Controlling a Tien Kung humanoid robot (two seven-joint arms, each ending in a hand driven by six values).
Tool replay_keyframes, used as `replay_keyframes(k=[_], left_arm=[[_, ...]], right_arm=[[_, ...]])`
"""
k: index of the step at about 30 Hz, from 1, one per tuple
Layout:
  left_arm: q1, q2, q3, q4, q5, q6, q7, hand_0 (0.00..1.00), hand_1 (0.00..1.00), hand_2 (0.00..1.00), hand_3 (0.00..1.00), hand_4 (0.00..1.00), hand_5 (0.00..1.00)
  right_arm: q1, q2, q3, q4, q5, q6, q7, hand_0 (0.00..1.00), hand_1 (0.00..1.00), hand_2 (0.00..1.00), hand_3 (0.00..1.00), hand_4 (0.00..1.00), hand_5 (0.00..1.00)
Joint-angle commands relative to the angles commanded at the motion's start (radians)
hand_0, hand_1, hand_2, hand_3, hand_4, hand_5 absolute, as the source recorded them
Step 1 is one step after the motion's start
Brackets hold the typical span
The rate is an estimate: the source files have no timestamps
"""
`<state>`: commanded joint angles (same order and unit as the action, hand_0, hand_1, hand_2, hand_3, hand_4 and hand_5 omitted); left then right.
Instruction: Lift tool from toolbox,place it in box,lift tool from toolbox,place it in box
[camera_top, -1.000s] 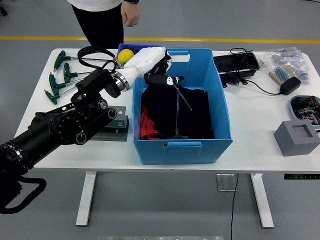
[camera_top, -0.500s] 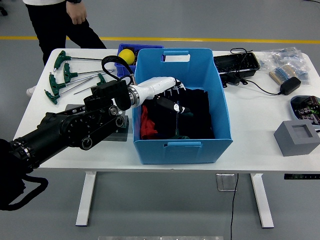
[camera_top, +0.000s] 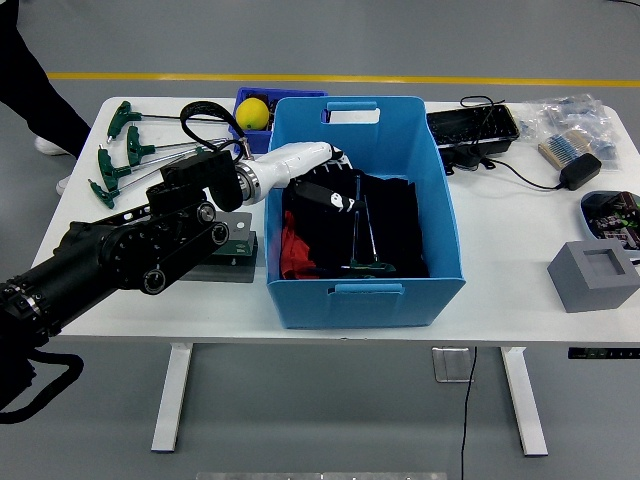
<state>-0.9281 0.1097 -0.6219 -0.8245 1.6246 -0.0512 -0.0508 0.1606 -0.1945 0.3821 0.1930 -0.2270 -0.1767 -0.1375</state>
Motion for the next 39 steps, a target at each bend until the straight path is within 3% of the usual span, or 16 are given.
replay_keyframes(k=[6, 11, 19, 22, 25, 31, 39], left_arm=[[0.069, 0.058, -0.194, -0.093, 0.030, 0.004, 0.018, 0.522, 0.624, 0.710, 0.701, 0.939, 0.701], [0.123, 0.088, -0.343, -0.150, 0.010, -0.010, 0.056, 0.512, 0.611, 0.690, 0.695, 0.937, 0.700], [0.251, 0.112, -0.562, -0.247, -0.203, 0.006, 0.104, 0.506, 0.607, 0.685, 0.698, 0.934, 0.704], [0.298, 0.119, -0.626, -0.288, -0.236, 0.007, 0.110, 0.506, 0.594, 0.676, 0.697, 0.930, 0.705], [0.355, 0.115, -0.705, -0.333, -0.259, 0.009, 0.111, 0.506, 0.594, 0.676, 0.697, 0.930, 0.705], [0.453, 0.077, -0.853, -0.395, -0.330, 0.028, 0.079, 0.505, 0.595, 0.671, 0.698, 0.926, 0.703], [0.569, 0.046, -0.933, -0.455, -0.419, 0.063, -0.006, 0.530, 0.608, 0.685, 0.690, 0.926, 0.713]], right_arm=[[-0.006, 0.003, -0.009, 0.001, 0.022, -0.004, 0.006, 0.654, 0.630, 0.703, 0.560, 0.773, 0.673], [-0.009, 0.005, -0.008, 0.002, 0.022, -0.006, 0.005, 0.654, 0.630, 0.704, 0.561, 0.773, 0.673], [-0.014, 0.009, -0.025, 0.004, 0.047, -0.009, 0.011, 0.654, 0.630, 0.704, 0.561, 0.773, 0.673], [-0.017, 0.010, -0.036, 0.005, 0.061, -0.011, 0.015, 0.654, 0.630, 0.704, 0.561, 0.773, 0.673], [-0.020, 0.012, -0.045, 0.006, 0.074, -0.014, 0.019, 0.654, 0.630, 0.704, 0.561, 0.773, 0.673], [-0.024, 0.015, -0.055, 0.009, 0.083, -0.020, 0.022, 0.654, 0.630, 0.703, 0.561, 0.773, 0.673], [-0.030, 0.020, -0.058, 0.011, 0.083, -0.027, 0.022, 0.654, 0.629, 0.703, 0.560, 0.771, 0.676]])
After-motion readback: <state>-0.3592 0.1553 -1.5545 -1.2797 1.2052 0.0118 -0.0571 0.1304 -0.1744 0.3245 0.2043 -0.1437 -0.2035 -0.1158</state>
